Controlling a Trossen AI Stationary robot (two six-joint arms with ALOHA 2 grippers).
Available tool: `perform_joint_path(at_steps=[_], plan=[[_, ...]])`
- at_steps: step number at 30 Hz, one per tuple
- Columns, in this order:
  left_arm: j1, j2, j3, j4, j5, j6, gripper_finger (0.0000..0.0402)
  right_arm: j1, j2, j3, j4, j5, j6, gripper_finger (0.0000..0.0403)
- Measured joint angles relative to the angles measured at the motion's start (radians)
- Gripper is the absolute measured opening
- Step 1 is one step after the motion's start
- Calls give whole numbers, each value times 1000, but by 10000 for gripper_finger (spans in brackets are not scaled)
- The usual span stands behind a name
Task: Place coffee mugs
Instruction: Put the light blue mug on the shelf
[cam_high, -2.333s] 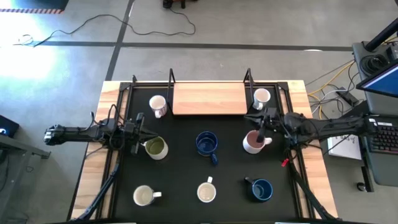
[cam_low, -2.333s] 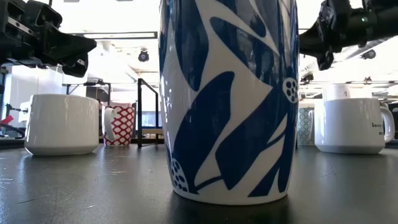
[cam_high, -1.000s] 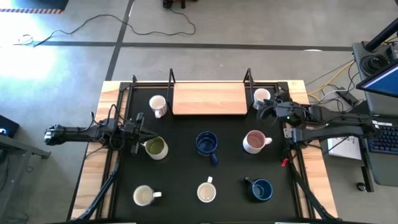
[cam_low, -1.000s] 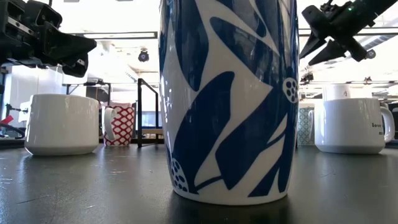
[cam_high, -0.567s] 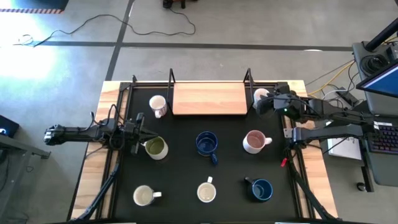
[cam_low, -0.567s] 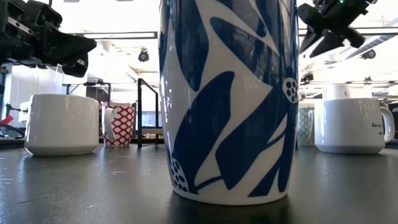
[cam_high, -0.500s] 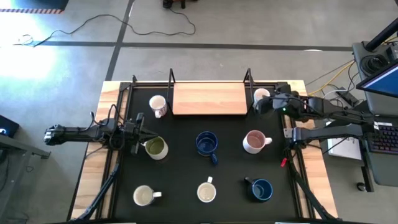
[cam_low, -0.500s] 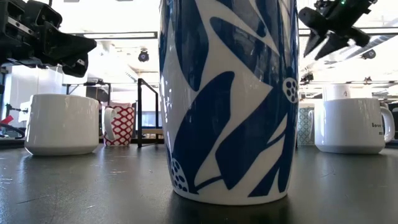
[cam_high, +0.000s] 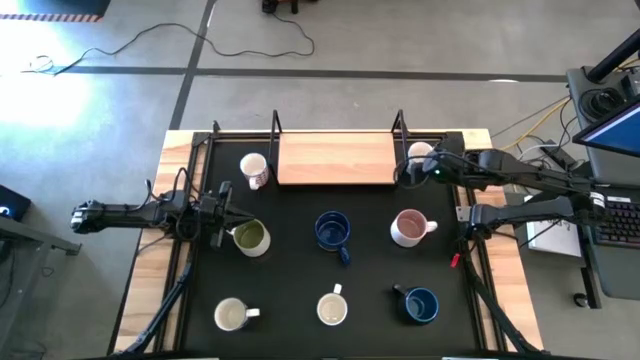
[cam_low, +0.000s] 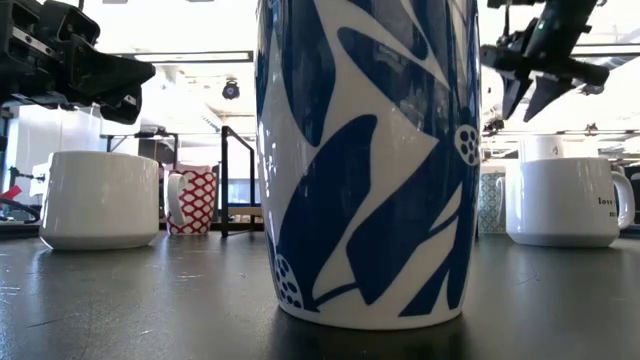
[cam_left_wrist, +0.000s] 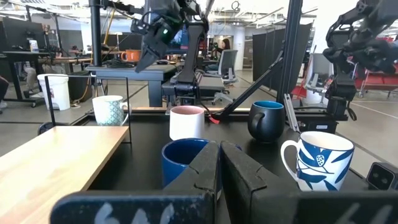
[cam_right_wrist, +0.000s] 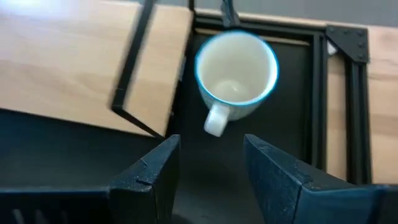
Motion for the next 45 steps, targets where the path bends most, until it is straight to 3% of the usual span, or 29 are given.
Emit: perform_joint_path(at_steps=[12,18,26,40,45], plan=[[0,0,0,0,0,0,0,-24,78,-31,-12,9,34,167],[0,0,0,0,0,0,0,-24,96,-110,20,35,74,167],[0,0,0,0,0,0,0,-24,94,-252,263,11,76,167],[0,0,0,0,0,0,0,-25,102,-455,591,97,106,154],[0,0,0,0,0,0,0,-31,102,-486,617,160,125,145]])
